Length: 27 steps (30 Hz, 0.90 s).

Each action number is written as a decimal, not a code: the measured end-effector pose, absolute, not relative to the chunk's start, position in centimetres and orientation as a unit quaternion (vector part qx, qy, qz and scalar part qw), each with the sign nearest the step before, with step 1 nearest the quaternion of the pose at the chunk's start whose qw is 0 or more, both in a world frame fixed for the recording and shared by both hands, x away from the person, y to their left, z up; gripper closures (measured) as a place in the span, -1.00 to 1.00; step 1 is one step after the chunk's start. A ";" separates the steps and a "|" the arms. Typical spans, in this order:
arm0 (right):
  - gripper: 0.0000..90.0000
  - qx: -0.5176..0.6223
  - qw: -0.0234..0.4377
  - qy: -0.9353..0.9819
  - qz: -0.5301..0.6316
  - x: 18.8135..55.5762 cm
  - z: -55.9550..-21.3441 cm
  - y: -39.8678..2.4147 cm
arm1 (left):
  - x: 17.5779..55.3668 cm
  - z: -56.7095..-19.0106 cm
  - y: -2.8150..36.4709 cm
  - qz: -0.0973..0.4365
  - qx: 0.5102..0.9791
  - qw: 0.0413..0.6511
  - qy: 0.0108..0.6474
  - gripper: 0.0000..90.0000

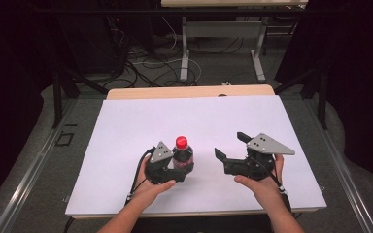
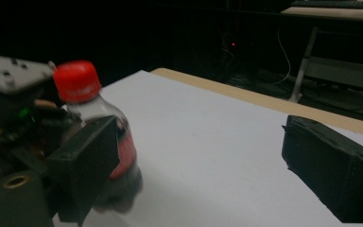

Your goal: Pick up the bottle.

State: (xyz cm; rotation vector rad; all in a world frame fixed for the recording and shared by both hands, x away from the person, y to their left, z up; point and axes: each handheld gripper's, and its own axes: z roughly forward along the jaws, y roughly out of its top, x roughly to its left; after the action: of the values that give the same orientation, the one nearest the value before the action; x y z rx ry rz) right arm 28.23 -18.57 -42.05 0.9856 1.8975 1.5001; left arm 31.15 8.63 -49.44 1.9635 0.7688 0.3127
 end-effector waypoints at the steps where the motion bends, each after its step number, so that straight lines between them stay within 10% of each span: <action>1: -0.69 0.365 0.254 0.697 0.563 28.3 -41.7 -18.2 | 31.0 -49.5 8.4 0.128 0.806 0.484 0.315 -0.35; 27: -0.42 0.340 0.263 0.698 0.573 28.3 -42.4 -12.3 | 29.6 -51.7 5.5 0.109 0.828 0.469 0.286 -0.35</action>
State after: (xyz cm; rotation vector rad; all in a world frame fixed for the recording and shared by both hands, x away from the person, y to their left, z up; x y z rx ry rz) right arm 28.30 -12.33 -42.36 0.9193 1.8867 1.5493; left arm 29.58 5.52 -51.66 2.0305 0.7000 0.2677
